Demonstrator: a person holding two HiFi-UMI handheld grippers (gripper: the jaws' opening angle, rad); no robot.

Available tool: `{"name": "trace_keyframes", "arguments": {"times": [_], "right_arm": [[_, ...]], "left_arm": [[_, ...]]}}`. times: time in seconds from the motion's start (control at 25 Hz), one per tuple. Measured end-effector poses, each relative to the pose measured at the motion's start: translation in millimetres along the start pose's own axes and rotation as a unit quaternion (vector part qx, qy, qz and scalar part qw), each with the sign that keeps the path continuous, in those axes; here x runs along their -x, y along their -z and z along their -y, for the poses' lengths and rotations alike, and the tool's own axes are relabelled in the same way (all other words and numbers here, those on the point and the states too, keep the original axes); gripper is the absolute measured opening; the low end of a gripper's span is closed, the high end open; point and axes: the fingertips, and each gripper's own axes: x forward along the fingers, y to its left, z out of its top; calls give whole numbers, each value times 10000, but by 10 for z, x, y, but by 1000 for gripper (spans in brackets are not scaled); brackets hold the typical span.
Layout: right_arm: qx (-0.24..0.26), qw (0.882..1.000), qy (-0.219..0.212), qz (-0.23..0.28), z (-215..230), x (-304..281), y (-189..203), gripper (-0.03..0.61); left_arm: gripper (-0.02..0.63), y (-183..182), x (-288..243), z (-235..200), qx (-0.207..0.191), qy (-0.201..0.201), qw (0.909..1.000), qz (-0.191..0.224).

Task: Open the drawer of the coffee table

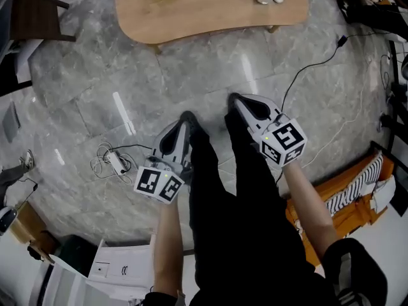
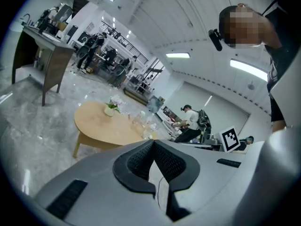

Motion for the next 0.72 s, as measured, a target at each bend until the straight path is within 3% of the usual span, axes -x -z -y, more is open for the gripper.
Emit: {"name": "trace_keyframes", "arguments": {"times": [0.36,0.64,0.72], "right_arm": [[-7,9970,-653,-407,710,-600,777,12],[-119,9918,-1126,-585,1135,-976,1153,12],[43,9912,-1156,-639,1262,-1082,1241,12]], "left_arm": [[11,876,-878,-371,146,-531,9980,-304],[11,1152,-1354,-692,821,-680,9943,20],[11,1231,-1422,-846,806,-780,9937,56]]}}
